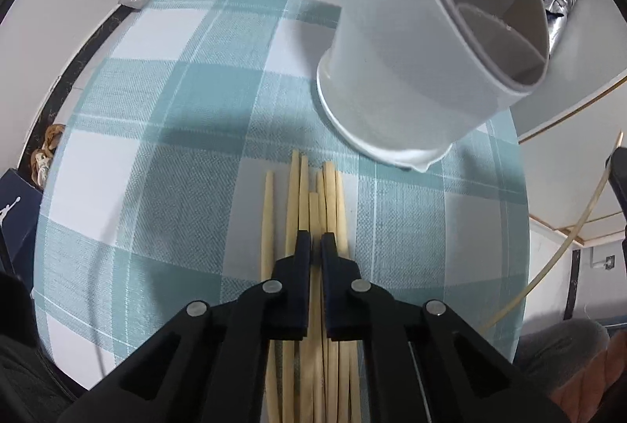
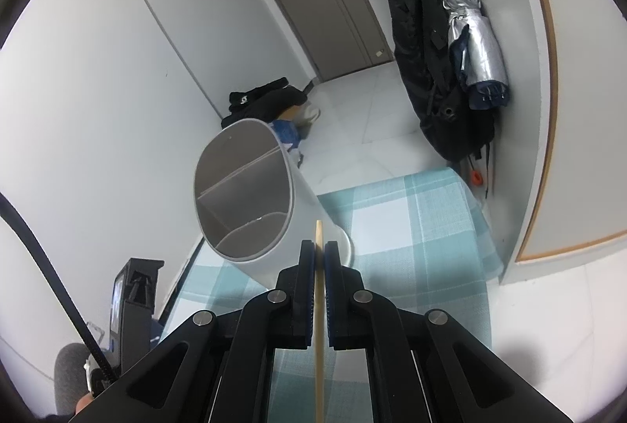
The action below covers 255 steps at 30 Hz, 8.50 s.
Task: Organize utensils
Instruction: 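Grasp a wooden chopstick with the left gripper while the right gripper lifts its chopstick, then carry both held chopsticks over the white holder and lower them into it, then open both grippers to drop the chopsticks into the white holder, then move both grippers back to the pile and grasp a chopstick with the right gripper, then grasp a chopstick with the left gripper while the right gripper lifts its chopstick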
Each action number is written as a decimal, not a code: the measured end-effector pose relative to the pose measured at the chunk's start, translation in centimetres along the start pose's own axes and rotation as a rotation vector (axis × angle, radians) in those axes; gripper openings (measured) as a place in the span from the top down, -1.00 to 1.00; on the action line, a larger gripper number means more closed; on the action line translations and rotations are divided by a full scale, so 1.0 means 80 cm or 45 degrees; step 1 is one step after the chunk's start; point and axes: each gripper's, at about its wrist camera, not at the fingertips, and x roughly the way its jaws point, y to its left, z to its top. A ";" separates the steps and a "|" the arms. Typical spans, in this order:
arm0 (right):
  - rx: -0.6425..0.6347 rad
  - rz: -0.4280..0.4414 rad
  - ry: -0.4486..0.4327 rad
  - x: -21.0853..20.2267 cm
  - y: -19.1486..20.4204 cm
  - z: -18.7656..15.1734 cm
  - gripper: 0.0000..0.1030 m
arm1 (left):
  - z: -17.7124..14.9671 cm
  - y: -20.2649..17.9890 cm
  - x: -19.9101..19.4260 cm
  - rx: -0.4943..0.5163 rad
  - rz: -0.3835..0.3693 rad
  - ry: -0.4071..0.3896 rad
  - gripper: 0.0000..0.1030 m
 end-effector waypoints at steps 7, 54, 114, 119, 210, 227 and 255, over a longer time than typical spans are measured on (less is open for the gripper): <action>-0.001 0.004 -0.010 -0.002 0.001 0.000 0.92 | 0.006 0.002 -0.029 -0.011 -0.038 -0.071 0.96; -0.351 0.056 -0.289 -0.066 0.128 0.053 0.93 | 0.034 -0.023 -0.217 0.289 -0.324 -0.622 0.97; -0.549 0.213 -0.088 0.067 0.104 0.136 0.53 | 0.152 0.001 -0.183 0.116 -0.144 -0.651 0.13; -0.499 0.195 -0.187 0.022 0.107 0.128 0.02 | 0.130 -0.002 -0.195 0.122 -0.123 -0.701 -0.05; -0.523 -0.255 0.597 0.165 0.106 -0.098 0.55 | 0.020 0.116 -0.096 -0.214 0.039 -0.542 -0.88; -0.591 -0.287 0.602 0.181 0.121 -0.092 0.91 | 0.020 0.137 -0.088 -0.265 0.095 -0.523 -0.88; 0.183 0.116 0.282 0.041 -0.016 -0.017 0.93 | -0.023 0.044 0.006 0.253 0.186 -0.105 -0.87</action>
